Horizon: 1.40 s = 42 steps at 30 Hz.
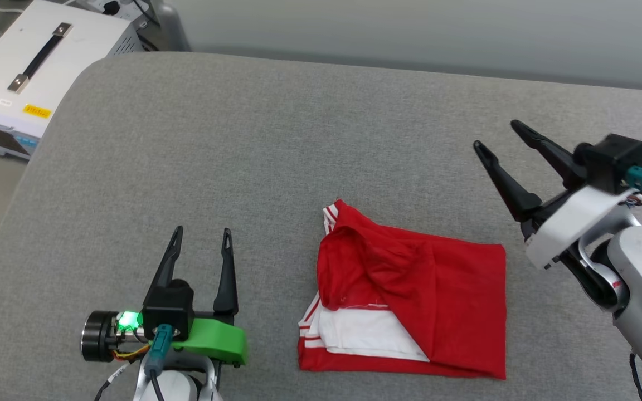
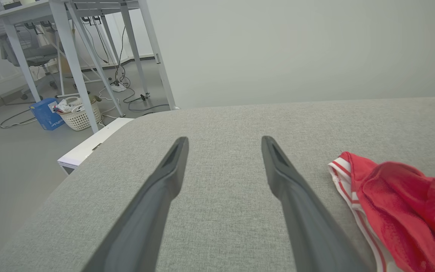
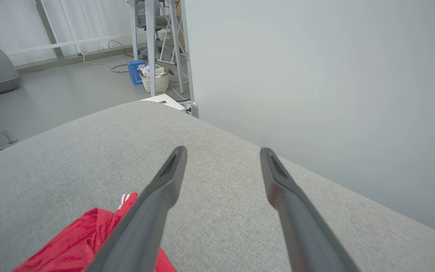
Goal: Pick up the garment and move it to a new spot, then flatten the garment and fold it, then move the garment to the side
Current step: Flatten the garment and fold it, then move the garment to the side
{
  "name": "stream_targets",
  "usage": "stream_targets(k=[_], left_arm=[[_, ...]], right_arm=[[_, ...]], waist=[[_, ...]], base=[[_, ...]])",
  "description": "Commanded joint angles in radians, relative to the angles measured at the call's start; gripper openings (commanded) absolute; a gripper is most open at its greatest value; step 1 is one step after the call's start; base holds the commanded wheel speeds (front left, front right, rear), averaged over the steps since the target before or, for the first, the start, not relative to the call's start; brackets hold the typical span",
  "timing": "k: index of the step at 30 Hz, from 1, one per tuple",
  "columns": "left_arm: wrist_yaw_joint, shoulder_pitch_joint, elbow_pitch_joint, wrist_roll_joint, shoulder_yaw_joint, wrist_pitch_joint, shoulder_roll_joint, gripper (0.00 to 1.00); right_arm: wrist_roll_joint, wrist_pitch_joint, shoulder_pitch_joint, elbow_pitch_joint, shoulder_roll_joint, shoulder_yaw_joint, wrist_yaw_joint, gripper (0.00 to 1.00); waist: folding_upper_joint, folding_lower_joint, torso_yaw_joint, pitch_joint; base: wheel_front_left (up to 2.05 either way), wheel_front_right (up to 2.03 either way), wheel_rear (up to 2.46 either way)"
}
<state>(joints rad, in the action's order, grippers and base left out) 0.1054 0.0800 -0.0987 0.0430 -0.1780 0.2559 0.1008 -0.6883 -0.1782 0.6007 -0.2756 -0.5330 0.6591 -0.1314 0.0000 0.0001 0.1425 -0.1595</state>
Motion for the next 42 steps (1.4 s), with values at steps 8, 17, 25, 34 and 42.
stream_targets(k=[8, 17, 25, 34, 42], left_arm=[[0.002, -0.059, 0.020, -0.004, 0.021, 0.006, 0.019, 1.00], [0.000, -0.115, 0.050, 0.002, 0.030, 0.006, 0.022, 1.00], [-0.016, -0.144, 0.068, 0.010, 0.028, 0.006, 0.022, 1.00], [-0.023, -0.146, 0.066, 0.006, 0.026, 0.006, 0.022, 1.00], [-0.026, -0.113, 0.053, 0.005, 0.020, 0.006, 0.012, 1.00]], right_arm=[[0.260, -0.081, -0.257, 0.055, 0.113, -0.369, 0.001, 1.00], [0.378, -0.083, -0.532, 0.234, 0.294, -0.573, 0.001, 1.00], [0.420, -0.083, -0.672, 0.288, 0.374, -0.632, 0.001, 1.00], [0.451, -0.083, -0.707, 0.298, 0.388, -0.642, 0.001, 1.00], [0.424, -0.042, -0.523, 0.338, 0.262, -0.629, 0.001, 1.00]], waist=[[0.0000, -0.0001, -0.074, 0.080], [0.0000, -0.0001, -0.094, 0.111], [0.0000, -0.0001, -0.079, 0.126], [0.0000, -0.0001, -0.074, 0.120], [0.0000, -0.0001, -0.065, 0.086]], base=[[0.00, 0.00, 0.00], [0.00, 0.00, 0.00], [0.00, 0.00, 0.00], [0.00, 0.00, 0.00], [0.00, 0.00, 0.00]])
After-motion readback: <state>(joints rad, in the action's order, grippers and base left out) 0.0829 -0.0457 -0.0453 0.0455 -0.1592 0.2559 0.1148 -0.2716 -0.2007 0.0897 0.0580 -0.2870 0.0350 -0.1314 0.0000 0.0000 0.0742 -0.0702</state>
